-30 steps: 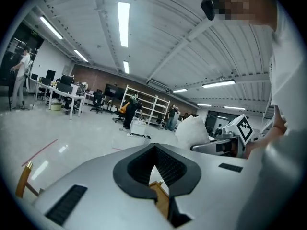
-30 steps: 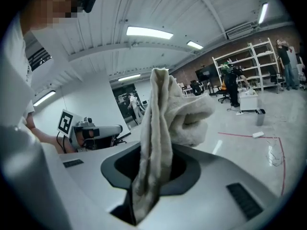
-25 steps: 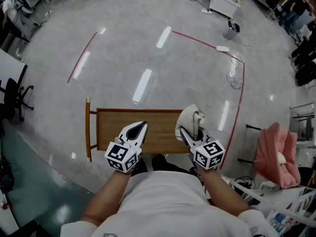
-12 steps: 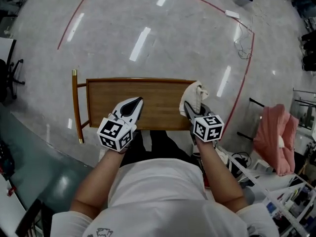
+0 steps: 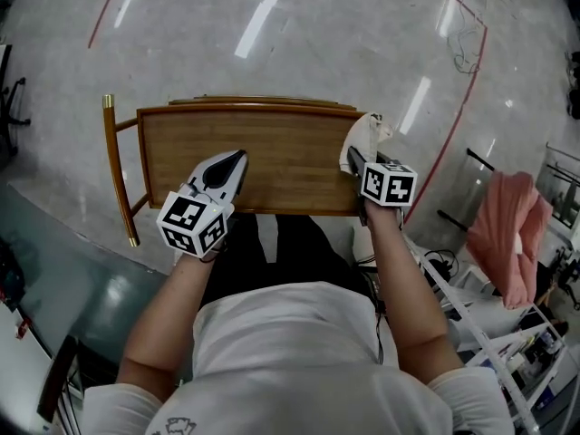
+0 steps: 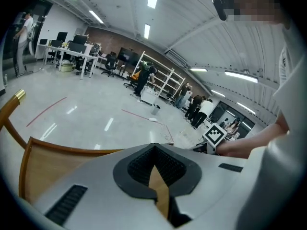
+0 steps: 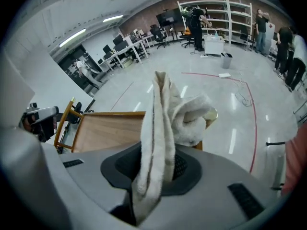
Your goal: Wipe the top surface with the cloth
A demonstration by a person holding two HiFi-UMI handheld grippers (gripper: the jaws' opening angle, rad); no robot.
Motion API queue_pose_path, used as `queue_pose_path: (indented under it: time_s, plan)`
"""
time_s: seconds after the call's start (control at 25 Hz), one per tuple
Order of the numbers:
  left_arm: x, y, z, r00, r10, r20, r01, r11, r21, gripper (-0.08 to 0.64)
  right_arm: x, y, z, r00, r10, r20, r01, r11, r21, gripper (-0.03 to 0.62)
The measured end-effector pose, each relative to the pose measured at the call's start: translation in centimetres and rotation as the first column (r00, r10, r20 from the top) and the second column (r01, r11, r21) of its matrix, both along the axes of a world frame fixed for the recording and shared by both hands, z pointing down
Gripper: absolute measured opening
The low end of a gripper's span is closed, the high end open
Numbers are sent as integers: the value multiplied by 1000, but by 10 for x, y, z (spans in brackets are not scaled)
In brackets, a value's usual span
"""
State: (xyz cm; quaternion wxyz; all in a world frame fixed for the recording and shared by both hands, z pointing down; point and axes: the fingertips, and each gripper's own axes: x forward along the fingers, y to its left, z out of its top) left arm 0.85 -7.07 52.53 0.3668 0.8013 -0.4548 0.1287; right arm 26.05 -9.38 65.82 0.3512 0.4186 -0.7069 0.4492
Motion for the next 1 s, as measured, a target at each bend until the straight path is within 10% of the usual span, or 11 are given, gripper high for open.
queue_pose_path:
  time_s: [0.48, 1.0]
  plan:
    - [-39, 3, 54, 996, -93, -3, 93, 993, -72, 6, -22, -16, 43, 999, -42, -27, 41, 999, -29, 94]
    - [-143, 46, 68, 964, -264, 13, 264, 958, -110, 6, -197, -4, 55, 955, -292, 52, 294, 955, -26, 94]
